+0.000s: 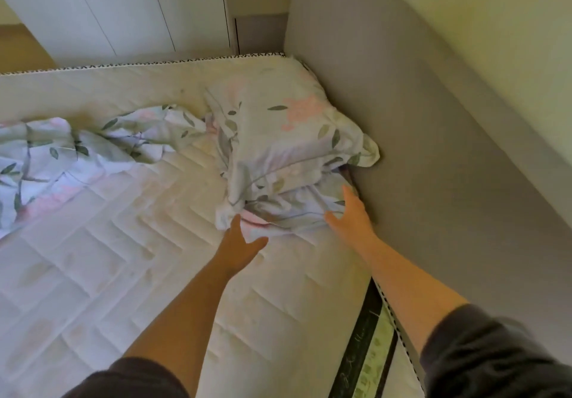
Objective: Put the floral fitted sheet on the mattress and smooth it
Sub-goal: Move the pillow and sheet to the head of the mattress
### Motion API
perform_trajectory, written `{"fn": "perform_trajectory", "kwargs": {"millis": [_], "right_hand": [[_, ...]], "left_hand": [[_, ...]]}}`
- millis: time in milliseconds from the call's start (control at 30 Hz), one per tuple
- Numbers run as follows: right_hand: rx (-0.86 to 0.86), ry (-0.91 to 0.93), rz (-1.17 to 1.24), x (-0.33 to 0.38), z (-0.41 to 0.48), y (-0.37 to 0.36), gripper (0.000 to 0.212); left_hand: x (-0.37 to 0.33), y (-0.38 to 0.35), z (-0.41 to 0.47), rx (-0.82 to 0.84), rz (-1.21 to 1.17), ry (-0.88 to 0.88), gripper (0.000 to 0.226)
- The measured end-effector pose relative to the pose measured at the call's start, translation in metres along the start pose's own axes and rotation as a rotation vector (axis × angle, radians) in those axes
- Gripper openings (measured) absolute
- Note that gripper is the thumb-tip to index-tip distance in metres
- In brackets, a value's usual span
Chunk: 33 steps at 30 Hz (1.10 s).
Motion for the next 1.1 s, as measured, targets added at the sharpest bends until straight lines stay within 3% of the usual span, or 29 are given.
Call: {"fn": "perform_trajectory", "kwargs": {"millis": [133,200,300,367,467,567,767,1100], "right_hand": [[0.023,-0.027,0.054,-0.024,0.016,-0.014,0.091],[0.033,-0.066,0.097,-0.031,0.023,-0.021,0.099],[0.044,-0.13,0.15,-0.045,0.038,-0.044,0.11],[0.022,-0.075,0.118,-0.054,0.056,-0.064,0.116],[0.013,0.094,-0.178,-0.069,0.092,-0.09,0.119],[-0.004,0.113,-0.48,-0.088,0.142,-0.12,0.121],[-0.146,0.168,-0.514,-0.11,0.23,-0.151,0.103],[-0.236,0.227,-0.542,-0.079,0.396,-0.156,0.099]], "left_hand": [[0.015,-0.019,0.037,0.023,0.106,0.162,0.098],[0.021,-0.026,0.055,-0.069,0.325,0.169,0.108],[0.03,-0.036,0.084,-0.195,0.672,0.065,0.116],[0.04,-0.048,0.114,-0.235,0.891,-0.037,0.125],[0.062,-0.073,0.157,-0.227,1.075,-0.144,0.134],[0.093,-0.094,0.215,-0.244,1.088,-0.193,0.134],[0.101,-0.102,0.312,-0.492,1.051,-0.401,0.083],[0.056,-0.072,0.469,-0.571,1.067,-0.333,0.088]]}}
Point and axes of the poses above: each hand's wrist, its own z-axis towards the middle knuckle, its own y-axis out of the back of the hand, x = y × z, the point moved 1 cm from there along z, towards the middle knuckle, and after that the axes turned 8 degrees about y, right-handed, at the moved point
